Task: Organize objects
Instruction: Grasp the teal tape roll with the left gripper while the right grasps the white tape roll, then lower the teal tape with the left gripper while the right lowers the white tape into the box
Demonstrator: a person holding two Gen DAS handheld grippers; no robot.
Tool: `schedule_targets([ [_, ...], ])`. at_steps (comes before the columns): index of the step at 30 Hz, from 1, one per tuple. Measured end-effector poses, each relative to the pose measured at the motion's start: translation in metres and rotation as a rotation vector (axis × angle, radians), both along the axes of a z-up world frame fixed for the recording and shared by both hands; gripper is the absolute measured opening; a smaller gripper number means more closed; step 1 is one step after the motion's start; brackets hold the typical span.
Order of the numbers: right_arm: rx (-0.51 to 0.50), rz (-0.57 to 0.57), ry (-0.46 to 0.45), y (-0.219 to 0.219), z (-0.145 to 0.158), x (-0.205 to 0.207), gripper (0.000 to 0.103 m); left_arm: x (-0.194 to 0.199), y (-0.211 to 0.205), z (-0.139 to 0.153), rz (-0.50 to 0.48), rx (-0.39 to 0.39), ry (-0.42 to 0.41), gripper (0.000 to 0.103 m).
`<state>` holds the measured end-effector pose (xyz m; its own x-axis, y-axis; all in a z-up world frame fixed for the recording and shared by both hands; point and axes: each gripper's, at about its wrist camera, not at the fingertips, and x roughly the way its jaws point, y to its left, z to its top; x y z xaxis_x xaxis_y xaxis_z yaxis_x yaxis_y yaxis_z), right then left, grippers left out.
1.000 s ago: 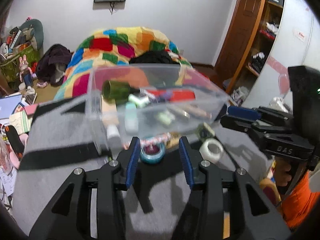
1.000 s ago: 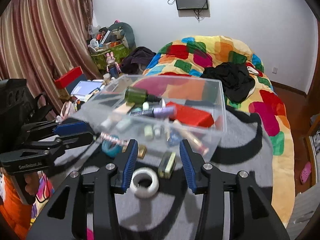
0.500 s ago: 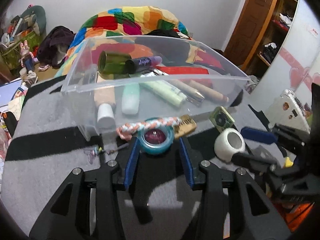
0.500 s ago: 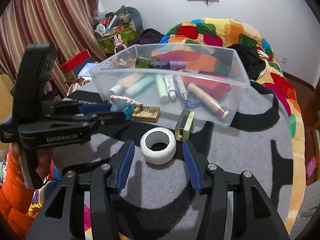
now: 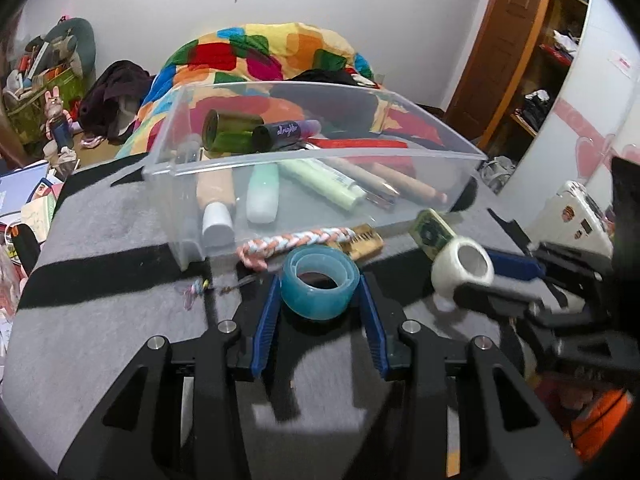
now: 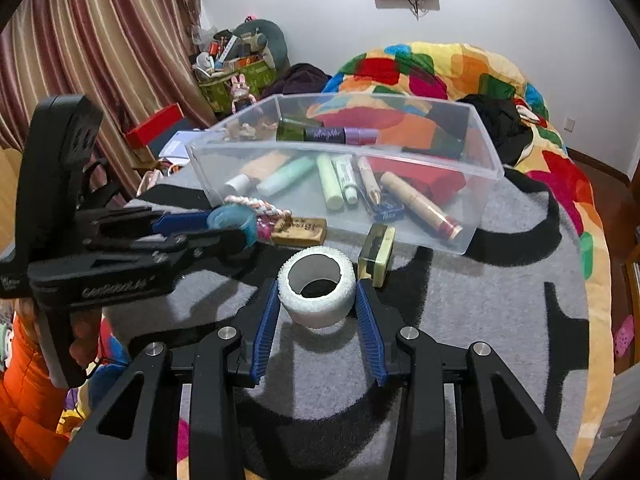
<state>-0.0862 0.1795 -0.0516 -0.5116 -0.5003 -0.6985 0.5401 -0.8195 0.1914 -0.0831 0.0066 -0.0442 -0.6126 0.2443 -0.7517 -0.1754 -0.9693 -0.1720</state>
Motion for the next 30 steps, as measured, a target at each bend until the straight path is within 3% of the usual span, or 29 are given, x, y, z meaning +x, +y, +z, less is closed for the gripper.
schedule_targets([
  [7, -0.020, -0.019, 0.032, 0.003, 0.014, 0.002, 0.035, 0.028, -0.006, 0.014, -0.015, 0.019, 0.028, 0.040],
  [13, -0.040, -0.059, 0.068, 0.006, 0.031, -0.007, 0.035, 0.033, -0.014, 0.037, 0.005, 0.051, 0.099, 0.040],
  [22, -0.054, -0.128, 0.137, -0.002, 0.057, -0.041, 0.035, 0.010, -0.028, 0.066, 0.059, 0.081, 0.194, 0.040],
  [30, -0.013, -0.179, 0.101, -0.014, 0.048, -0.081, 0.035, -0.031, -0.043, 0.057, 0.113, 0.094, 0.154, 0.040],
])
